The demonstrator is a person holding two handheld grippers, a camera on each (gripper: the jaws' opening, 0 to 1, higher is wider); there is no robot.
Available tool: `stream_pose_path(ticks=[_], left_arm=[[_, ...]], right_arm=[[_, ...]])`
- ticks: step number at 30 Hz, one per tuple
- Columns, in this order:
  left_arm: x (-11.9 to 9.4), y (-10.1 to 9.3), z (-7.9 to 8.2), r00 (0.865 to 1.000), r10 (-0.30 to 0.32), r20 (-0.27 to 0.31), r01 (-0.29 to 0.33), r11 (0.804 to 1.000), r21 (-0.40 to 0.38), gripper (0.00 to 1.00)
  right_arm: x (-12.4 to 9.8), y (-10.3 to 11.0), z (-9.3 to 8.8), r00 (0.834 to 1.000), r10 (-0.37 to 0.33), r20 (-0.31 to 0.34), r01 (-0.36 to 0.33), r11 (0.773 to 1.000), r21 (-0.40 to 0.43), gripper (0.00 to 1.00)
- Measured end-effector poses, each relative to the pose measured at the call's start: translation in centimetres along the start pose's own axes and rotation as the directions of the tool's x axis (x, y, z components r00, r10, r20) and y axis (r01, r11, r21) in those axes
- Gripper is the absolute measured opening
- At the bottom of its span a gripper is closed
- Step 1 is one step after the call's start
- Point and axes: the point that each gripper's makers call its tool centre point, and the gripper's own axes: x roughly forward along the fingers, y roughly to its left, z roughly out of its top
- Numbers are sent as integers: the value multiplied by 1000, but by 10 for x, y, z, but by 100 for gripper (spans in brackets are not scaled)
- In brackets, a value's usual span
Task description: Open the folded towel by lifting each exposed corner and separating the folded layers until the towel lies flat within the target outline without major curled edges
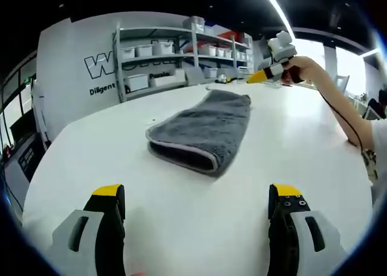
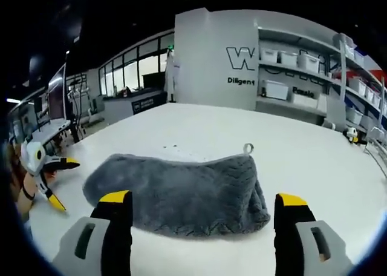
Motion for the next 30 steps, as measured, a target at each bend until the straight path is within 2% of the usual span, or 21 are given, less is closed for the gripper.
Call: stream_pose_path(ticks=[11, 30], left_arm=[[0, 1, 1, 1000, 0, 2, 0, 1000, 1, 97], [-1, 0, -1, 1000, 1, 1, -1, 1000, -1, 97]], right_arm=[[1, 9, -2, 999, 33, -16, -33, 999, 19, 99], [1, 12, -7, 998, 42, -39, -41, 999, 13, 99]])
